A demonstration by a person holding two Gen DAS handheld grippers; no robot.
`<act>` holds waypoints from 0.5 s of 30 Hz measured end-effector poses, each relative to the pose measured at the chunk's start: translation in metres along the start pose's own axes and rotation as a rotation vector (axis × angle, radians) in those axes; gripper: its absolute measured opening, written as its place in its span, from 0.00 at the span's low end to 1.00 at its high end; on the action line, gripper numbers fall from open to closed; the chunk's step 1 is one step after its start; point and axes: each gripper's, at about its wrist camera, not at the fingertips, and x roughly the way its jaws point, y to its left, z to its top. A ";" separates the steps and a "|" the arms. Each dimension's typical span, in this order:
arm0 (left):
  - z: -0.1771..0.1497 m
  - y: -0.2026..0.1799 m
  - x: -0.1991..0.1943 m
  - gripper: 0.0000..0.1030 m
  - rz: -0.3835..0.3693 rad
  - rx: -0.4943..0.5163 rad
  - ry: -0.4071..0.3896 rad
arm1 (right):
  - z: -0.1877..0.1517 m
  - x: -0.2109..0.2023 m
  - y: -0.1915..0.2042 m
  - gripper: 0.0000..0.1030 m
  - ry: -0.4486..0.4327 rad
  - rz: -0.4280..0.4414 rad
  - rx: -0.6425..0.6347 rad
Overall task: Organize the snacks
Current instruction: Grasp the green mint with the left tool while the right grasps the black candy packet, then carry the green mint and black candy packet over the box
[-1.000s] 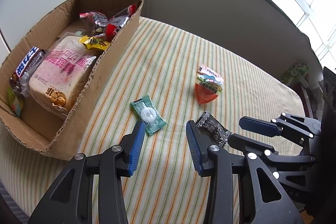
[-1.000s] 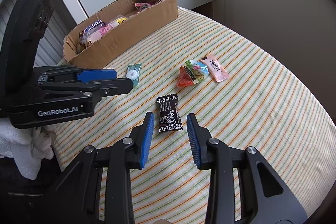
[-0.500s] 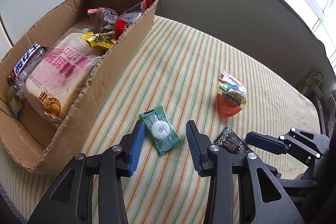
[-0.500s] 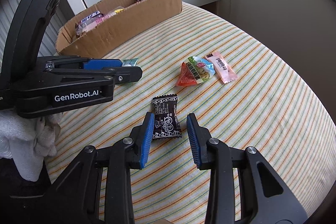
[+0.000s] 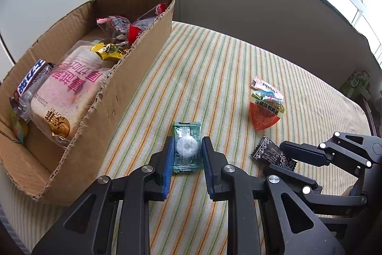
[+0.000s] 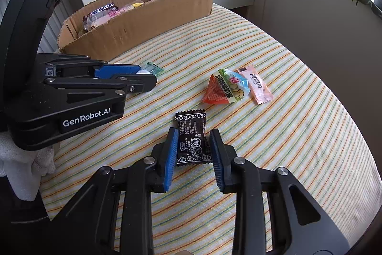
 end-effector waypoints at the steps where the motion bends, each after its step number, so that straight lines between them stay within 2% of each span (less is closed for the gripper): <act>1: 0.000 0.001 -0.001 0.20 -0.003 0.000 0.000 | -0.001 -0.001 -0.001 0.27 -0.001 0.001 0.002; 15: 0.008 0.006 -0.029 0.20 -0.082 -0.005 -0.008 | -0.004 -0.029 -0.021 0.25 -0.023 -0.001 0.120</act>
